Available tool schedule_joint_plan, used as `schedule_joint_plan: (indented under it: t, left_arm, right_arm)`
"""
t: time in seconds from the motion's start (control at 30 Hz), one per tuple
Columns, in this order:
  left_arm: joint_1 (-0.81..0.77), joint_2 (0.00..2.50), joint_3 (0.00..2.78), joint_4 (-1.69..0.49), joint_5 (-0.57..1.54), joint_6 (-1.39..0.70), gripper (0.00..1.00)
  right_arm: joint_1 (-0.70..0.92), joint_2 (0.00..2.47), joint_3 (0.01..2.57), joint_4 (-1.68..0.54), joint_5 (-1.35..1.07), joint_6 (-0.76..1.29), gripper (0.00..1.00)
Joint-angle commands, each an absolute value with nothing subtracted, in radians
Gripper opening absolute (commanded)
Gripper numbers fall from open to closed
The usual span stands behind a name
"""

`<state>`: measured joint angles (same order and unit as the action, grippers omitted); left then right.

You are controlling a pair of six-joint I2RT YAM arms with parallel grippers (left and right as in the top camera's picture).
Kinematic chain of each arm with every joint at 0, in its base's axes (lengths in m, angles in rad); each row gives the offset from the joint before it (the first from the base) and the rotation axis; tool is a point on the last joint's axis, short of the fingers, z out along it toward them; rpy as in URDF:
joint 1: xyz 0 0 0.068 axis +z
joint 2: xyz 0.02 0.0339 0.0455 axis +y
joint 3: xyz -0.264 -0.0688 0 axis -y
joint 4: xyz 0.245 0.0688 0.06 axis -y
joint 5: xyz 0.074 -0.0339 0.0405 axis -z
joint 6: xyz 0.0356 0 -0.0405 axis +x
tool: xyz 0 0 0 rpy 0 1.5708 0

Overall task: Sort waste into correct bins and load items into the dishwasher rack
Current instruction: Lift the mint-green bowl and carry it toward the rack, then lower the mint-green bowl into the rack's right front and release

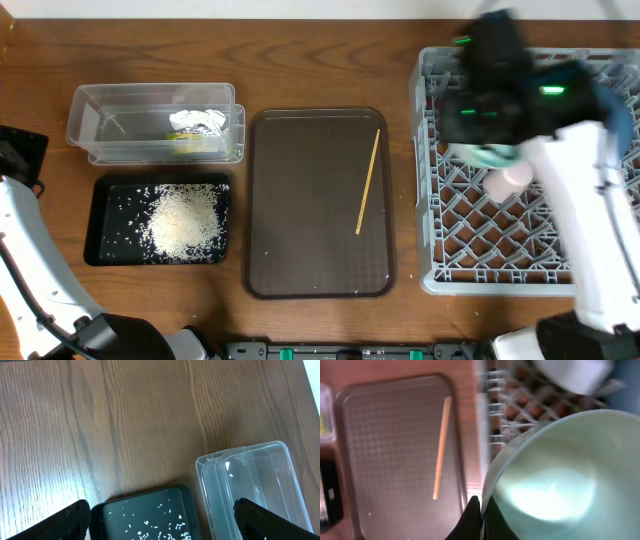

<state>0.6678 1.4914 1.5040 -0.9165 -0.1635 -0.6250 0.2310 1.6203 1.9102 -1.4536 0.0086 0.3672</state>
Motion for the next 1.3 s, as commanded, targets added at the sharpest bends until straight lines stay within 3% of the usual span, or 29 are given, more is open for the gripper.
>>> schedule_joint_plan:
  t: [0.0, 0.3, 0.57, 0.7, 1.07, 1.27]
  left_arm:
    - [0.672, 1.496, 1.509, -0.92, -0.167, -0.626, 0.94]
    - [0.672, 1.496, 1.509, -0.92, -0.167, -0.626, 0.94]
    - [0.672, 1.496, 1.509, -0.92, -0.167, -0.626, 0.94]
    - [0.672, 1.496, 1.509, -0.92, -0.167, -0.626, 0.94]
    - [0.672, 1.496, 1.509, -0.92, -0.167, -0.626, 0.94]
    - [0.672, 1.496, 1.509, -0.92, -0.167, -0.626, 0.94]
  right_arm:
    - [0.065, 1.568, 1.905, -1.462, -0.223, 0.225, 0.01]
    - [-0.395, 1.513, 1.647, -1.39, -0.761, -0.062, 0.0]
    - [-0.775, 1.525, 1.285, -1.162, -1.328, -0.238, 0.01]
    - [-0.884, 1.526, 1.141, -1.059, -1.54, -0.293, 0.01]
    - [-0.892, 1.537, 0.963, -0.642, -1.533, -0.07, 0.01]
    - [-0.891, 1.543, 0.959, -0.668, -1.341, 0.059, 0.01]
